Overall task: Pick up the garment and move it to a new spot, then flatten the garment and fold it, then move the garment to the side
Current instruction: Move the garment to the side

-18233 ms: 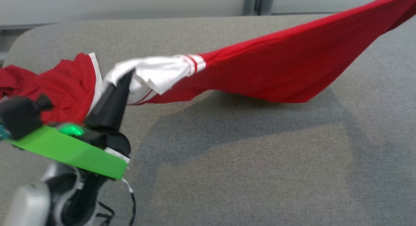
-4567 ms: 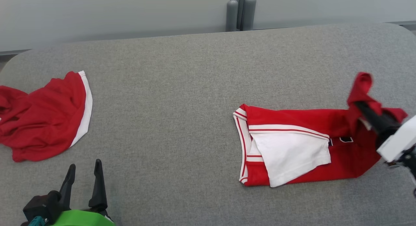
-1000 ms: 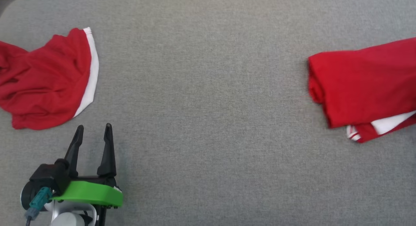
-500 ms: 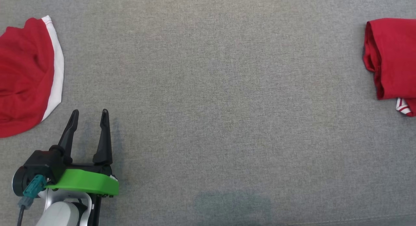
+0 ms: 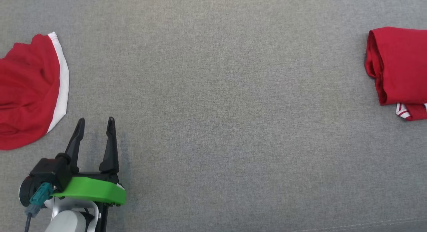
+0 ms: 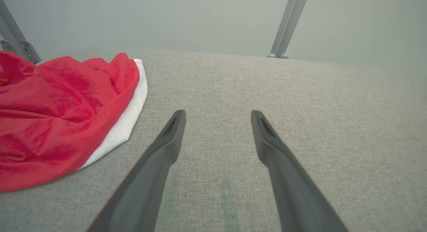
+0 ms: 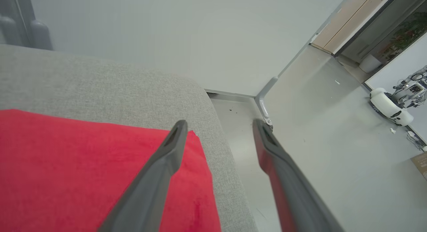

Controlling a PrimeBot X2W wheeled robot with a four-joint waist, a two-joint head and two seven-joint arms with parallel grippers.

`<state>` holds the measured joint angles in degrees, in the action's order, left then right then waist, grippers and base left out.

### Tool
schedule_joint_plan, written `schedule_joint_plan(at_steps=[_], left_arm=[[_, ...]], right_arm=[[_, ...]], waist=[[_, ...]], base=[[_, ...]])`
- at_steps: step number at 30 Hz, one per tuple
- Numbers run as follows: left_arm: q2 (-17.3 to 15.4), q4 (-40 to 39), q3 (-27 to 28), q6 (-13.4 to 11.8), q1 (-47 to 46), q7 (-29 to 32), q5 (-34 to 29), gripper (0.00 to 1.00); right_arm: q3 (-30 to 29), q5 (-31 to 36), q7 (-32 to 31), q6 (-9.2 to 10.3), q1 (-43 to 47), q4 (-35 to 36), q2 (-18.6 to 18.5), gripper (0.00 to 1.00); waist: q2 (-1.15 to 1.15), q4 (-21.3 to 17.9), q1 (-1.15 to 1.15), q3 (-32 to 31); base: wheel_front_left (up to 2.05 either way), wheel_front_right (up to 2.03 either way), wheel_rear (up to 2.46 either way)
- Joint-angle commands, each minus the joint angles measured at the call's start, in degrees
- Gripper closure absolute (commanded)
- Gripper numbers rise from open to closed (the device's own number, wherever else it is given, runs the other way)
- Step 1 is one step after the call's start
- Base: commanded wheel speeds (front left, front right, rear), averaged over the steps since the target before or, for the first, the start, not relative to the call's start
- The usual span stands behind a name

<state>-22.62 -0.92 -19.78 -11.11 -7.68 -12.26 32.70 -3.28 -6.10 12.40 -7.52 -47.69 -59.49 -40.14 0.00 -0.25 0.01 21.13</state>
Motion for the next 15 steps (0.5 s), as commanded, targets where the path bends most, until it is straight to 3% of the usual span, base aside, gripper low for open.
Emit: schedule_joint_plan(at_steps=[1, 7, 12, 15], left_arm=[[0.16, 0.50, 0.07, -0.39, 0.84, -0.33, 0.45, 0.00], [1.74, 2.88, -0.07, -0.08, 3.41, -1.46, 1.34, 0.00], [2.83, 5.95, -0.17, 0.19, 5.57, -2.11, 1.27, 0.00], [3.01, 8.63, -0.56, 1.11, 7.49, -2.50, 0.65, 0.00]], right_arm=[[-0.24, 0.35, 0.96, 0.06, -0.18, 0.57, 1.22, 0.00], [1.21, -1.74, 2.80, 0.06, 5.75, 8.54, 6.49, 0.00], [0.91, -6.34, 2.76, 0.06, 18.05, 22.87, 9.32, 0.00], [-3.00, -6.10, 2.78, 0.06, 29.85, 33.33, 12.92, 0.00]], waist=[[0.00, -0.83, -0.01, -2.89], [0.00, -1.45, -0.01, -9.60], [0.00, -1.12, -0.01, -15.06], [0.00, -0.29, -0.01, -18.84]], base=[[0.00, 0.00, 0.00], [0.00, 0.00, 0.00], [0.00, 0.00, 0.00], [0.00, 0.00, 0.00]])
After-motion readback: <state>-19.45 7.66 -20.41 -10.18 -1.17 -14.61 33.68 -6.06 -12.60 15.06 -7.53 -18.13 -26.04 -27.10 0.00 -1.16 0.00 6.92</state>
